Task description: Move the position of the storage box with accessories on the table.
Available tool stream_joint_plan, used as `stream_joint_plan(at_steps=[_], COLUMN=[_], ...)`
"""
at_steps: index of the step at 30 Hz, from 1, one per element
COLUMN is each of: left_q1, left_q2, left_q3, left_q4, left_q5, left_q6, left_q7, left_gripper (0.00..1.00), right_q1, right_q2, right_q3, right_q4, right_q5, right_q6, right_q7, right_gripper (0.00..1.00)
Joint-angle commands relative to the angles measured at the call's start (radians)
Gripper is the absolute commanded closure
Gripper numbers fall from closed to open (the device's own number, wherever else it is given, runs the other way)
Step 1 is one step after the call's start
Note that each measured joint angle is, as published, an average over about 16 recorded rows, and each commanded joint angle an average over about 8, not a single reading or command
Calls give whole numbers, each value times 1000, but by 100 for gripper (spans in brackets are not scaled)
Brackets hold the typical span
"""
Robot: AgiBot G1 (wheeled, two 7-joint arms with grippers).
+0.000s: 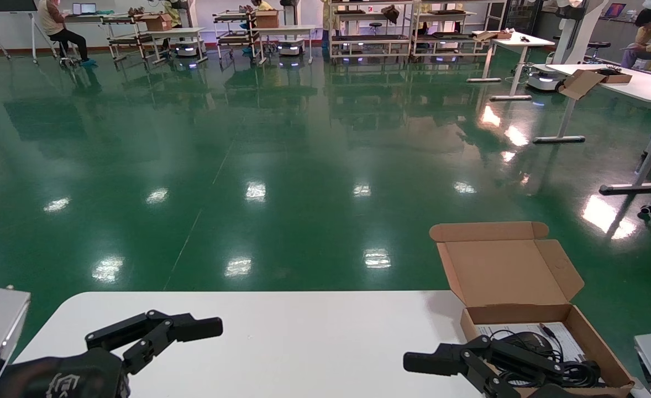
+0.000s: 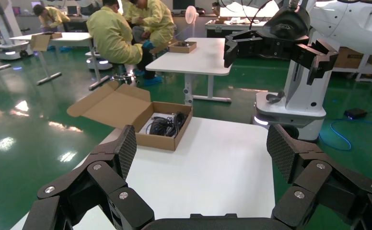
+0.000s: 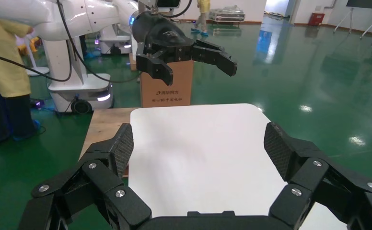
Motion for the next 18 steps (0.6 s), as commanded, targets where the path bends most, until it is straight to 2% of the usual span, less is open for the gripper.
stream_joint_plan(at_steps=[1, 18], left_q1=[0, 0], left_q2=[0, 0], left_q3=[0, 0], left_q4=[0, 0], left_q5=[0, 0], left_q6=[0, 0], left_q7=[0, 0], left_gripper=[0, 0], right_q1=[0, 0], right_q2=[0, 0], right_q3=[0, 0], right_q4=[0, 0], right_q5=[0, 0], right_q6=[0, 0], right_q7=[0, 0], right_gripper=[0, 0])
